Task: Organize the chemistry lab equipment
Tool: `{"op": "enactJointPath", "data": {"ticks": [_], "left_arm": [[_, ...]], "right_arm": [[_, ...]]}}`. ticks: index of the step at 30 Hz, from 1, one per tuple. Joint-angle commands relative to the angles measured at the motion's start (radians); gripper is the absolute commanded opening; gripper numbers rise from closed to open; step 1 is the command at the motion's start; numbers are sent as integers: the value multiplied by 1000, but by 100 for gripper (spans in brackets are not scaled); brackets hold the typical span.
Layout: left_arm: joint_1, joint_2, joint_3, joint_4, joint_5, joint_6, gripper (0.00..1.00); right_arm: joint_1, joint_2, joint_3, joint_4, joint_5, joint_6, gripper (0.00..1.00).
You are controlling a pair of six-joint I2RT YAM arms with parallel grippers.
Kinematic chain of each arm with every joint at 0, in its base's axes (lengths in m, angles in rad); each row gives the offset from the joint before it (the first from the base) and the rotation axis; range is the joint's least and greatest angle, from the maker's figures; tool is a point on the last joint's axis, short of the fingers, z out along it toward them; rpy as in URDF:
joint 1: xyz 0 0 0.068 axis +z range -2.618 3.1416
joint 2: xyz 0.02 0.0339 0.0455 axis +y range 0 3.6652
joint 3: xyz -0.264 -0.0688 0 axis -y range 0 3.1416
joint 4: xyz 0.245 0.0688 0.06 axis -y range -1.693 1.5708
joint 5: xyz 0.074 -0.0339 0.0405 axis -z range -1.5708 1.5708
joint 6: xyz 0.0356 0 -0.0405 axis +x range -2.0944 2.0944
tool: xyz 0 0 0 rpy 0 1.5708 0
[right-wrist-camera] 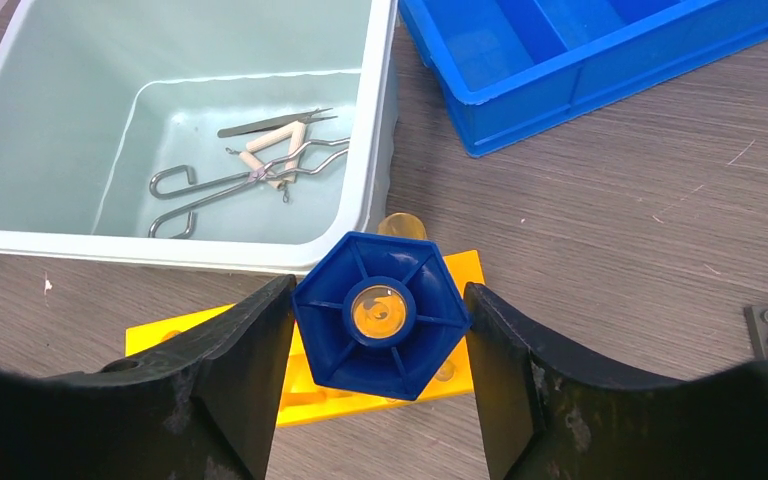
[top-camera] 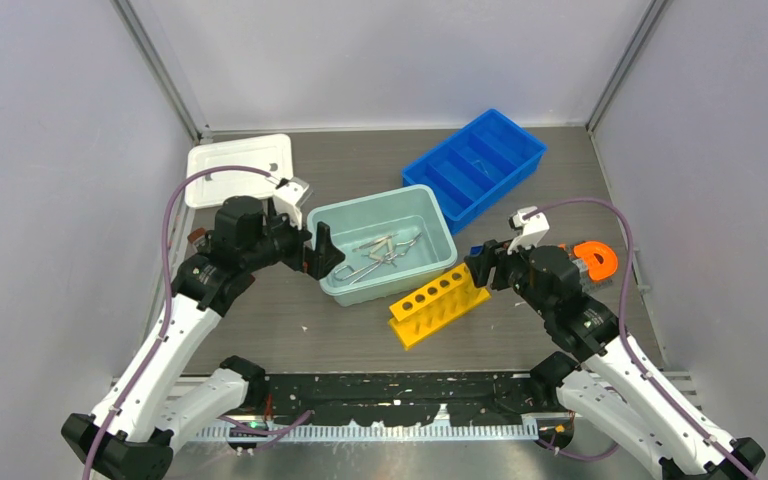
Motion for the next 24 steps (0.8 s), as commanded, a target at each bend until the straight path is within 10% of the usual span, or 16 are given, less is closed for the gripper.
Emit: {"op": "enactJointPath", "data": {"ticks": [1, 15, 24], "left_arm": [[-2, -13, 2, 20, -46, 10, 100], [-2, 5, 5, 17, -99, 12, 100], [1, 125, 127, -67, -514, -28, 100]], "right_arm": [[0, -16, 40, -3, 7, 30, 67], [1, -36, 184, -157, -8, 83, 88], [1, 31, 277, -211, -98, 207, 99]]}}
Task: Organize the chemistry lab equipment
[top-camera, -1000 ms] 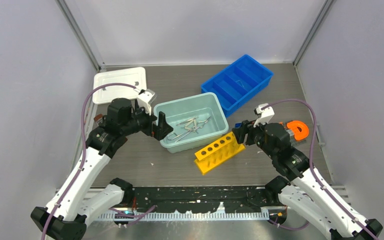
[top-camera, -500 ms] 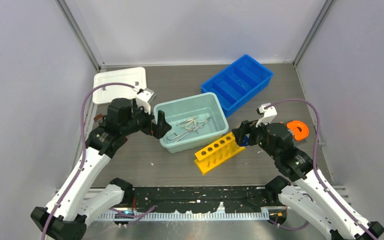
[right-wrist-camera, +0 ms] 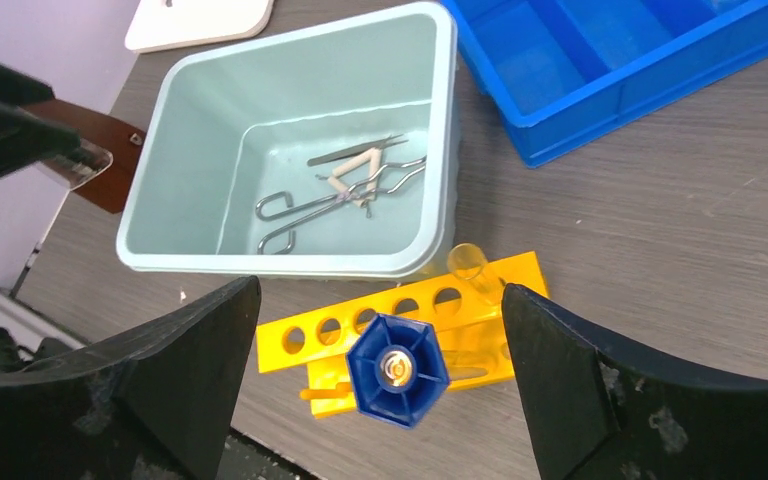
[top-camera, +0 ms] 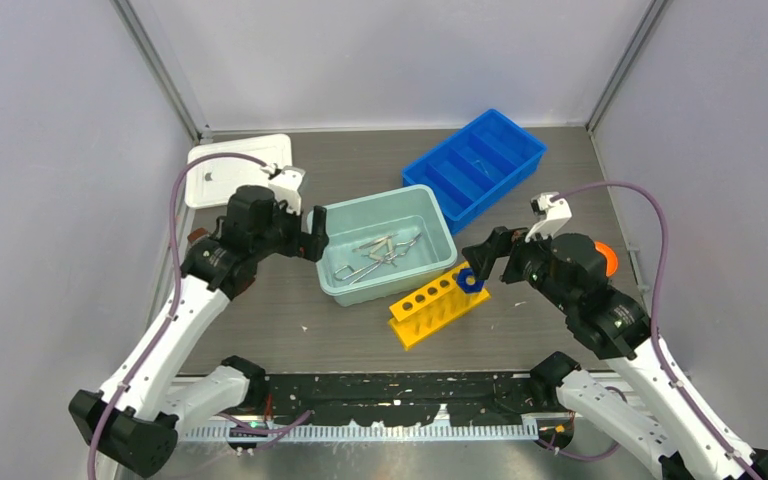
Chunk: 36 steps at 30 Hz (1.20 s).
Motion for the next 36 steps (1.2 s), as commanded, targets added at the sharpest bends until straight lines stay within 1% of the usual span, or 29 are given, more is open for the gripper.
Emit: {"op": "enactJointPath", "data": {"ticks": [1, 4, 6, 8, 13, 17, 20, 23, 30, 32, 36], "left_arm": [[3, 77, 115, -42, -283, -26, 100], [32, 167, 195, -80, -339, -28, 100], [60, 242, 252, -97, -314, -22, 98], [87, 319, 311, -101, -307, -25, 92], [180, 532, 472, -111, -271, -61, 75], [236, 696, 565, -58, -221, -67, 65], [256, 822, 651, -37, -219, -41, 61], [264, 940, 735, -29, -236, -5, 57], [268, 1151, 920, -20, -200, 28, 51], [270, 1200, 972, -38, -202, 30, 48], [279, 1270, 1033, -53, -206, 41, 46]], "right_arm": [[1, 14, 24, 16, -66, 98, 99], [0, 14, -14, 61, -73, 106, 100], [1, 19, -25, 67, -55, 99, 100], [1, 20, -29, 67, -43, 97, 100], [1, -32, -45, 99, -44, 118, 100], [1, -111, -75, 122, -25, 138, 100], [1, -169, -88, 125, -9, 150, 99], [0, -187, -77, 108, -5, 152, 99], [1, -137, 0, 21, 22, 134, 95], [1, -122, 12, 3, 30, 143, 94], [1, -117, 26, -26, 38, 154, 93]]}}
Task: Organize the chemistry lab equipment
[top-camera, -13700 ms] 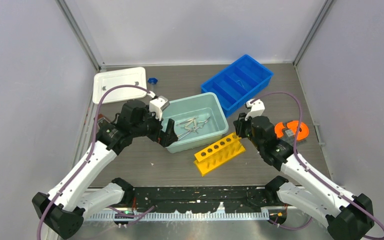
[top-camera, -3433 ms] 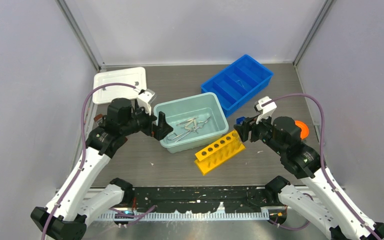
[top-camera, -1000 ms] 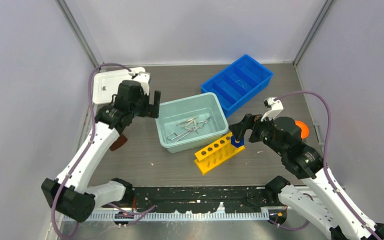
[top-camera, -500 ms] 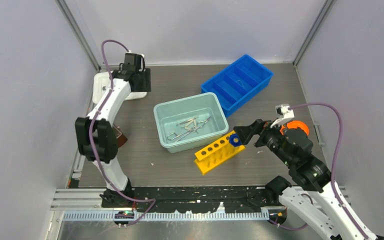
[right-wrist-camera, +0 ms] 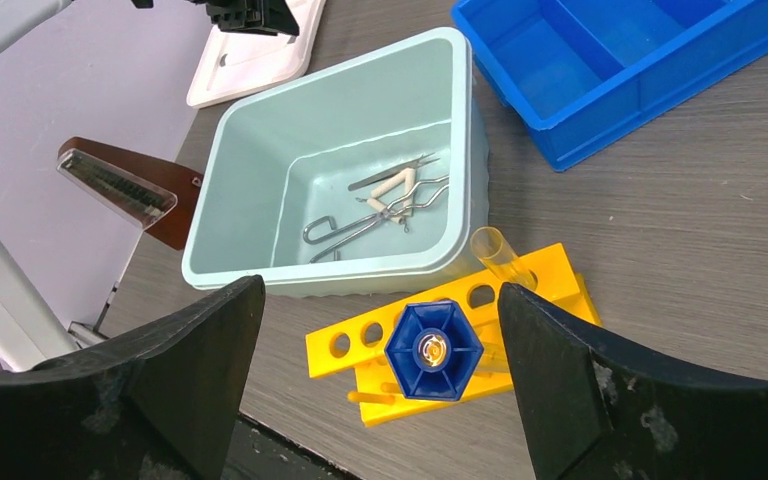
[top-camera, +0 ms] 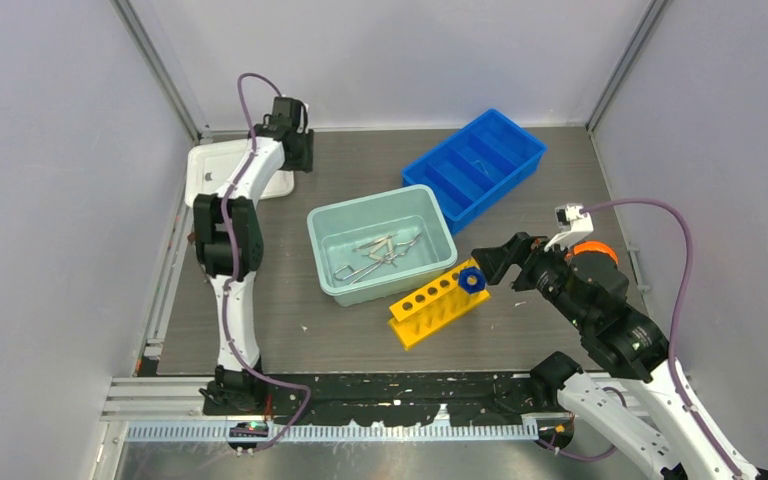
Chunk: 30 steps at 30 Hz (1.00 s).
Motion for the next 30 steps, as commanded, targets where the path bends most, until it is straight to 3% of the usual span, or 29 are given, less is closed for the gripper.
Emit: {"op": "enactJointPath", "data": {"ticks": [1, 17, 30], "left_arm": [[20, 58, 81, 5, 9, 28, 46], [53, 187, 120, -9, 63, 23, 35], [53, 173, 82, -7, 107, 55, 6]], "right_arm": [[1, -4, 51, -22, 39, 17, 93], [1, -30, 81, -86, 125, 26, 91], [1, -12, 74, -65, 109, 53, 92]]}}
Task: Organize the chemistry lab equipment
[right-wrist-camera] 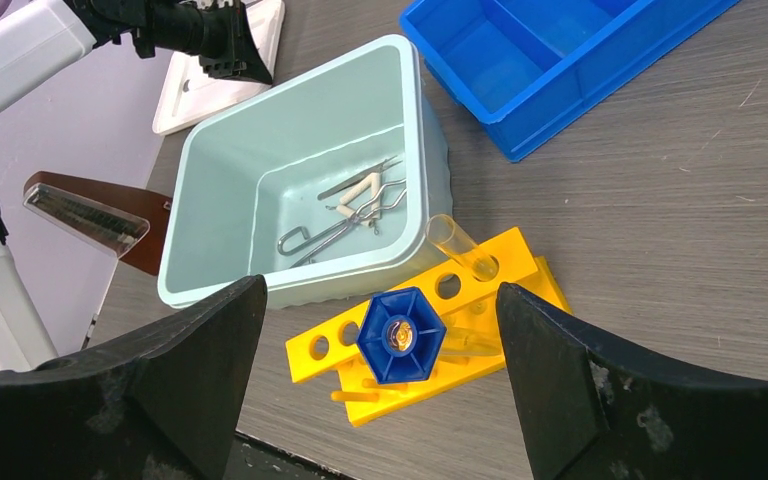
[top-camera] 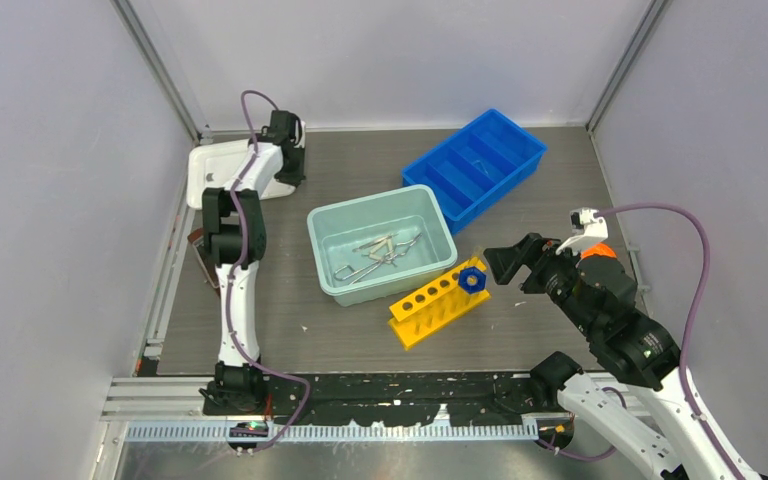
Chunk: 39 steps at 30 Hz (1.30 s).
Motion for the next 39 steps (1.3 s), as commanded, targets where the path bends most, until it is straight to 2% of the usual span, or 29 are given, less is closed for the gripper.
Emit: {"op": "enactJointPath", "data": {"ticks": [1, 3, 17, 23, 27, 35, 39], "left_arm": [[2, -33, -9, 5, 50, 15, 4], [2, -59, -17, -1, 61, 19, 0], [-2, -296, -107, -15, 140, 1, 0], [-2, -399, -102, -50, 234, -39, 0], [-3, -478, -113, -50, 306, -58, 0], [-4, -656, -170, -7, 463, -100, 0], [-6, -742, -218, 25, 519, -106, 0]], "right_arm": [[0, 12, 33, 43, 11, 12, 92], [0, 15, 32, 52, 12, 12, 92], [0, 29, 37, 88, 7, 21, 92], [1, 71, 45, 114, -47, 1, 94], [1, 89, 42, 166, -75, -58, 99], [0, 167, 71, 279, -99, -145, 100], [1, 215, 67, 379, -143, -284, 99]]}}
